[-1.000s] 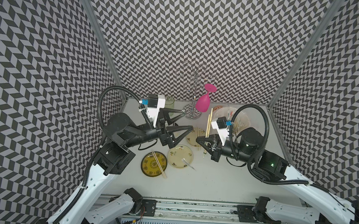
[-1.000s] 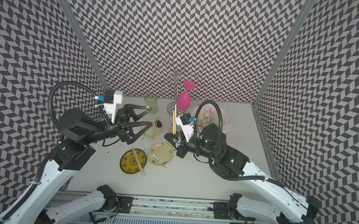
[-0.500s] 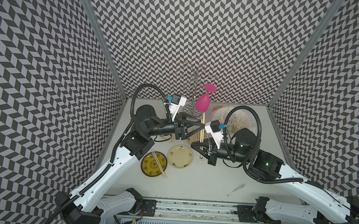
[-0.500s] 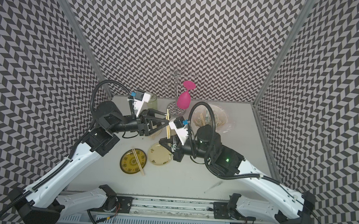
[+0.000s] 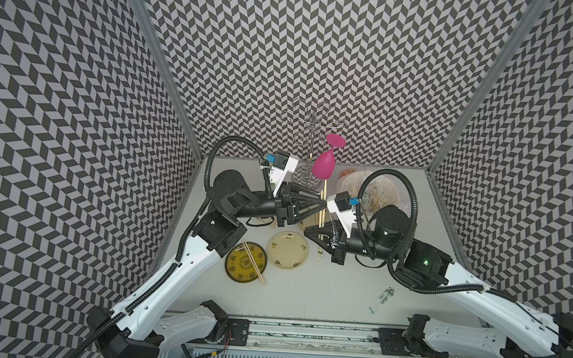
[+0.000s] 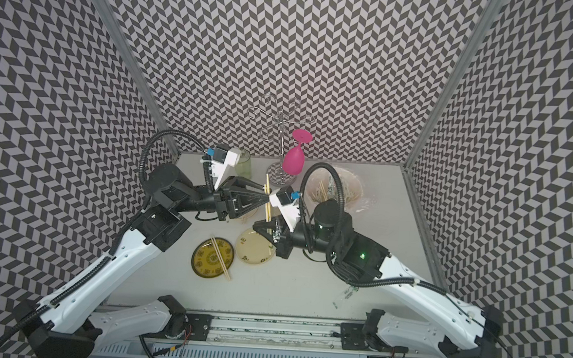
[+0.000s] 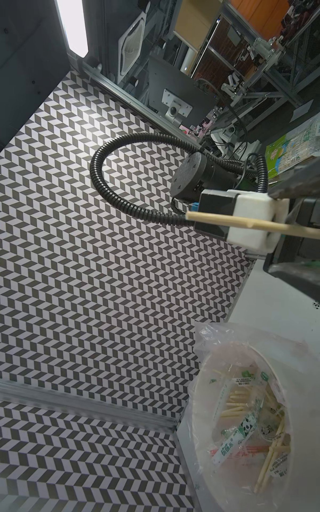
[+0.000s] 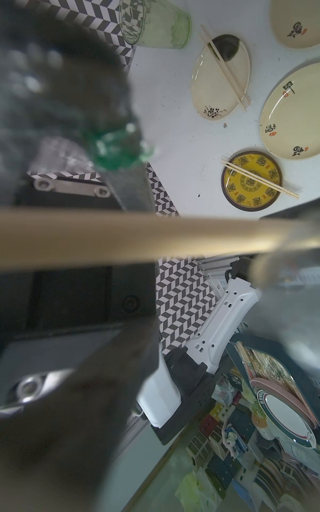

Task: Remove the packaging of disposable chopsticks
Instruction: Remove the packet bag from the disposable chopsticks.

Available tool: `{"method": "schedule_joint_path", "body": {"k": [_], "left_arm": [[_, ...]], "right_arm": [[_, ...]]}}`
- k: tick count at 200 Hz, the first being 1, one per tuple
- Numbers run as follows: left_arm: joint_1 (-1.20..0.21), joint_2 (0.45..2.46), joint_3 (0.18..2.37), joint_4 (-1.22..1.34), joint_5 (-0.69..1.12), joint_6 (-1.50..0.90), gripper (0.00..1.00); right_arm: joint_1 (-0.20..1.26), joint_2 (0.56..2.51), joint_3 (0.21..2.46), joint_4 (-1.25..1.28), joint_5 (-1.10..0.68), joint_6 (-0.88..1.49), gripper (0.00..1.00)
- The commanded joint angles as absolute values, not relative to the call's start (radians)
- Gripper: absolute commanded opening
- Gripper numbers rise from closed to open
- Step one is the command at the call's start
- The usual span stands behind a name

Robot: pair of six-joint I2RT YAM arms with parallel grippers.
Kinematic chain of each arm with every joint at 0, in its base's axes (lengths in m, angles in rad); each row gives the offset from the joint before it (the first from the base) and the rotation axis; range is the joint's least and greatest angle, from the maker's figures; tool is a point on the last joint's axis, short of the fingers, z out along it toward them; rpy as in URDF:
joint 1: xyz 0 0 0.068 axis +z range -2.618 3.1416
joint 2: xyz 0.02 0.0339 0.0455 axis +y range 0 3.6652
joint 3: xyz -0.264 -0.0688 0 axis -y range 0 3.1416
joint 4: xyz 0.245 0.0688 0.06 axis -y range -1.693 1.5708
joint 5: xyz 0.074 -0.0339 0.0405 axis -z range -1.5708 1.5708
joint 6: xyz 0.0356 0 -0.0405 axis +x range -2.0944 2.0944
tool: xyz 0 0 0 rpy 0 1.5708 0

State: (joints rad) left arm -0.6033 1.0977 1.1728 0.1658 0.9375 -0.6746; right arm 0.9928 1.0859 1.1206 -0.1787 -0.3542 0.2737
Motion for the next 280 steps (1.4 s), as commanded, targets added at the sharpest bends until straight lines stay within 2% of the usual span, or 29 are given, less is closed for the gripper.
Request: {"method": "schedule_joint_path", "body": {"k": [1,38,84,102,116,123,133,145,171,194,207,231,280], "left_arm": [[-0.620,1.101,1.169,0.190,0.960,-0.680,0.35],[-0.620,1.101,1.176,0.195,0.958,-0.678,0.02],[-0.615,1.064,1.173,0.190,0.879,-0.672,0.00],[-0.608,1.044,1.175,0.204,0.835,-0.688,0.00],[-0.596,1.027,1.183,0.212,0.805,-0.693,0.00],[-0.587,1.020,1.189,0.213,0.792,-0.695,0.00],[-0.572,1.015,1.200,0.214,0.781,-0.700,0.00],[-0.558,1.015,1.211,0.219,0.782,-0.707,0.00],[-0.543,1.014,1.220,0.193,0.767,-0.694,0.00],[-0.525,0.998,1.221,0.132,0.704,-0.662,0.00],[-0.512,0.988,1.214,0.131,0.687,-0.666,0.00],[-0.488,0.977,1.216,0.128,0.668,-0.671,0.00],[-0.397,0.906,1.232,0.103,0.511,-0.637,0.00]], "right_arm": [[1.000,1.088,1.137,-0.130,-0.360,0.283,0.00],[1.000,1.085,1.131,-0.135,-0.352,0.285,0.00],[0.998,1.062,1.109,-0.124,-0.304,0.298,0.00],[0.997,1.046,1.081,-0.112,-0.281,0.309,0.21],[0.994,1.042,1.071,-0.124,-0.278,0.311,0.42],[0.993,1.043,1.074,-0.138,-0.283,0.311,0.47],[0.989,1.045,1.072,-0.150,-0.292,0.310,0.48],[0.988,1.045,1.069,-0.156,-0.308,0.311,0.46],[0.985,1.048,1.070,-0.163,-0.345,0.310,0.27],[0.986,1.039,1.063,-0.161,-0.351,0.314,0.22],[0.986,1.036,1.060,-0.157,-0.363,0.316,0.11],[0.986,1.043,1.065,-0.172,-0.363,0.317,0.03],[0.982,1.041,1.057,-0.251,-0.282,0.324,0.01]]}}
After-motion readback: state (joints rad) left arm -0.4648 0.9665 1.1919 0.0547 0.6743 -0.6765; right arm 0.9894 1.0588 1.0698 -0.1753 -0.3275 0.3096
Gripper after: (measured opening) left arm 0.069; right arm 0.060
